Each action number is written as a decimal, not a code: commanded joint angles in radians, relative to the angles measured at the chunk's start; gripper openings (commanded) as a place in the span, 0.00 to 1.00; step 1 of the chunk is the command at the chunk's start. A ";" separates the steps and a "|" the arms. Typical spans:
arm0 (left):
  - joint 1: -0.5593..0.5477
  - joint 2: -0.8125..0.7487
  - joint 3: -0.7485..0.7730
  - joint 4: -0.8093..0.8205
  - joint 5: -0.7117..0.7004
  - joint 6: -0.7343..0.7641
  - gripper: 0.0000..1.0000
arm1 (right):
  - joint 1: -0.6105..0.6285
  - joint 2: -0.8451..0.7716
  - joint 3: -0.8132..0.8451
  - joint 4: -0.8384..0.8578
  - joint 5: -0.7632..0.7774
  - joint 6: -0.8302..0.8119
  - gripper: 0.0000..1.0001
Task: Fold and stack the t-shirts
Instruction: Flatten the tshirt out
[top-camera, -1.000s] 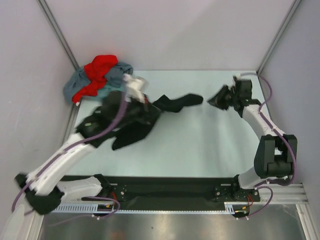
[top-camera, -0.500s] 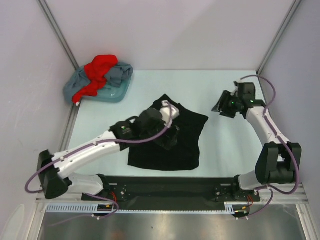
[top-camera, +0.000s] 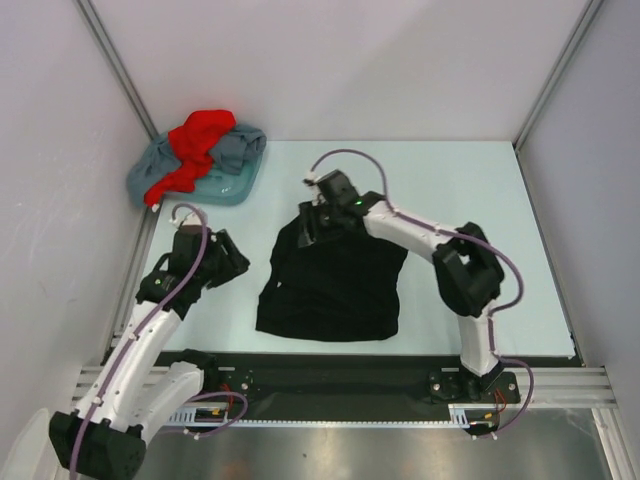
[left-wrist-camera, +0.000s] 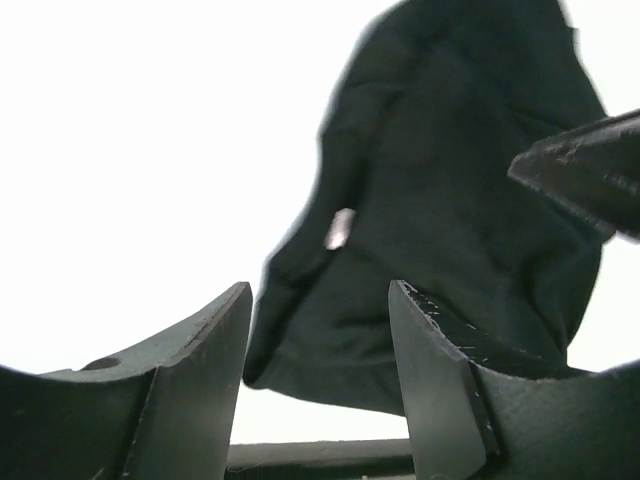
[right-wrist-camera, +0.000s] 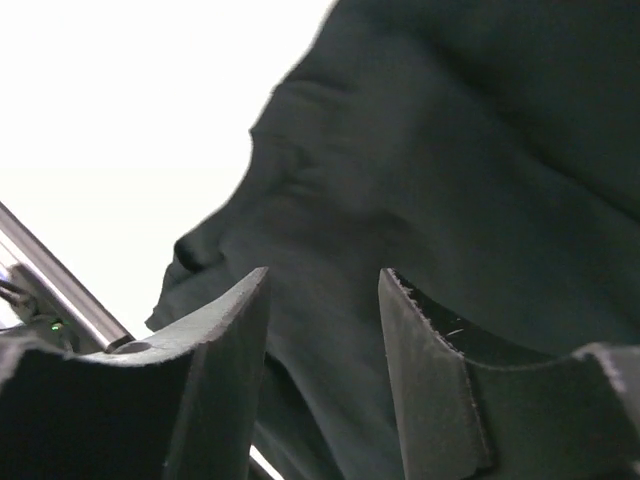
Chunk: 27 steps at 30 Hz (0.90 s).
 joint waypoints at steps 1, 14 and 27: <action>0.119 -0.043 -0.055 -0.080 0.096 -0.106 0.63 | 0.110 0.108 0.131 -0.013 0.078 -0.048 0.54; 0.170 -0.184 -0.142 -0.157 0.161 -0.100 0.64 | 0.282 0.363 0.387 -0.231 0.432 -0.214 0.58; 0.170 -0.129 -0.122 -0.101 0.150 -0.068 0.65 | 0.212 0.069 0.277 -0.340 0.630 -0.167 0.00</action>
